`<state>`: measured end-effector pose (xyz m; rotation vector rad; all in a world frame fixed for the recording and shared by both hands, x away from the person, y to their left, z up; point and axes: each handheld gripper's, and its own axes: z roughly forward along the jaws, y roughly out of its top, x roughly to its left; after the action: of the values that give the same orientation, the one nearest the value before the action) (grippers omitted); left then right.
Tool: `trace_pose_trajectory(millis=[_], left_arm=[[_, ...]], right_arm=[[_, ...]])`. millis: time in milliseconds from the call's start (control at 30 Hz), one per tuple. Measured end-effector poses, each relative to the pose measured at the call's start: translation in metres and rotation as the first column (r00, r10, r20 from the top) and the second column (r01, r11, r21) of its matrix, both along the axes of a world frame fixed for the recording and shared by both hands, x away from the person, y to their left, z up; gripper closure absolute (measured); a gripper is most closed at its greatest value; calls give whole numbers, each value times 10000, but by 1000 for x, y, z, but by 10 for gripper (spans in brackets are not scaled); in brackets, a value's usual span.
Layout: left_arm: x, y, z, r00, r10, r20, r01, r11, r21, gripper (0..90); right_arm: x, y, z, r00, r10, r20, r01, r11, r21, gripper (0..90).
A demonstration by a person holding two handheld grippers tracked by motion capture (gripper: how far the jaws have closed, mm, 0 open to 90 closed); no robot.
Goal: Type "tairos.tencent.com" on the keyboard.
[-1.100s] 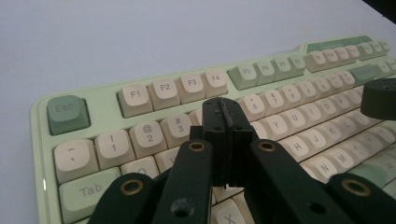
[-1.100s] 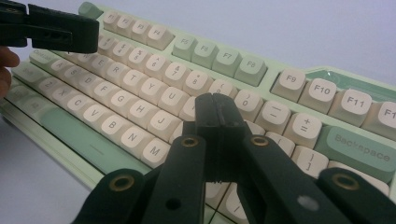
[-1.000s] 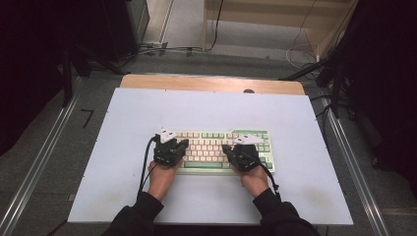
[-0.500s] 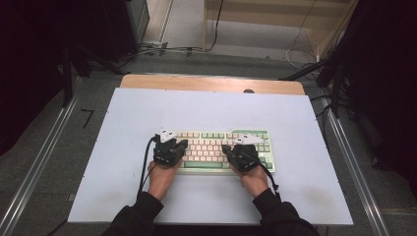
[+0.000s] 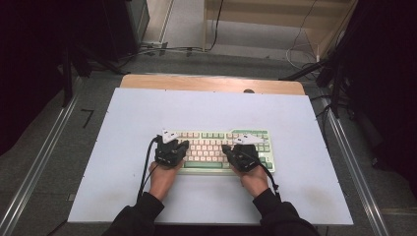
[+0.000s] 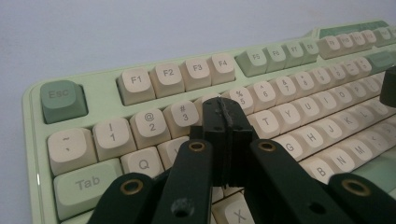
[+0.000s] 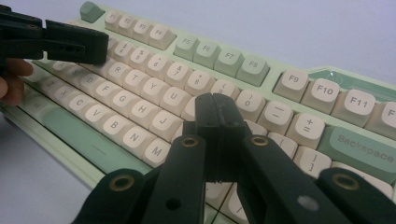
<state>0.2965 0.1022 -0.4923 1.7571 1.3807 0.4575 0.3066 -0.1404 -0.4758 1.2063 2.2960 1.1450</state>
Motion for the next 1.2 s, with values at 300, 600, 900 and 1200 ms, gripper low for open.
trace_pose_trajectory(millis=[300,600,900,1200], left_arm=[[1,0,-2,9999,-21,-111,22,9999,141,900],[-2,4,4,9998,97,190,-94,9998,-166,900],[-4,3,7,9996,80,278,-73,9997,-248,900],[-6,4,8,9994,72,324,-64,9997,-247,900]], right_arm=[[0,0,0,10000,3,14,-3,10000,-6,875],[0,0,1,10000,4,25,-4,10000,26,874],[-1,1,0,10000,63,11,-63,10000,11,874],[-2,3,0,9999,126,44,-126,9999,-24,875]])
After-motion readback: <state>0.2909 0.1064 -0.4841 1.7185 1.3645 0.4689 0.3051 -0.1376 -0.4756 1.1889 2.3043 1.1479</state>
